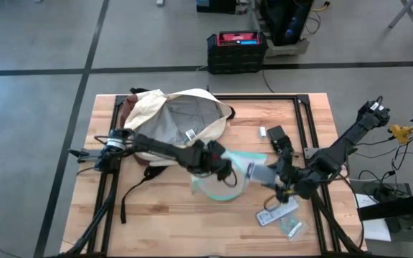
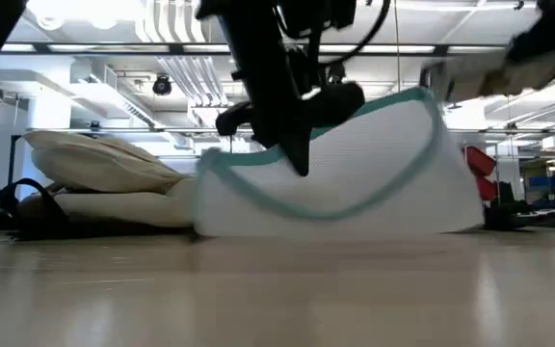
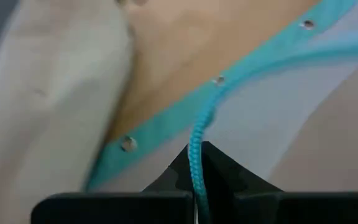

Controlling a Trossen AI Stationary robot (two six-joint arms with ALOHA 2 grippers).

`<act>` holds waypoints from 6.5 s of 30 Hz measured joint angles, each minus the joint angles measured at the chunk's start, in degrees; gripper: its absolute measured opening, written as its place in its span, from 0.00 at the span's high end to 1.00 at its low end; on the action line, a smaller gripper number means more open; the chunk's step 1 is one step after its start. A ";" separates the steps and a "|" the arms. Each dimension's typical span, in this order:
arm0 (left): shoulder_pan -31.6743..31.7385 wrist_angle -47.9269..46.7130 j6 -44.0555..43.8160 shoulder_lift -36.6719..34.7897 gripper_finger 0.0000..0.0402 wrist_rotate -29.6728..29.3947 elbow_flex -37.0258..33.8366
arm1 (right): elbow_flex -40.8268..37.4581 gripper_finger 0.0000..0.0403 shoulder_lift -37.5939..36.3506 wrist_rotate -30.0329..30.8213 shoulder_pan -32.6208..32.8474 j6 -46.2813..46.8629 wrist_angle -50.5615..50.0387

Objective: Unpack backpack
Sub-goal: Put the blue deck of card in the green zip bag, then put the white charger adapter into the green zip bag

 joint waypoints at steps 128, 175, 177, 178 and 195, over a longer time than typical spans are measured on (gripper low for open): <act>-11.54 7.10 7.13 -3.67 1.00 -3.79 -0.84 | 42.77 0.51 58.90 -38.57 -98.12 -73.75 -15.03; -11.85 17.35 9.89 -1.14 1.00 -5.01 -1.47 | -8.17 0.82 22.30 -10.57 -9.06 -27.05 24.14; -12.25 17.33 9.89 -1.14 1.00 -4.98 -1.47 | -7.18 0.82 25.75 -12.33 -10.56 -27.85 23.96; -12.41 17.35 9.91 -1.14 1.00 -5.01 -1.47 | -6.36 0.82 27.16 -12.89 -11.38 -28.70 23.99; -13.96 19.80 9.86 -1.07 1.00 -4.94 -3.72 | 2.80 0.82 33.86 -15.83 -15.13 -37.98 27.17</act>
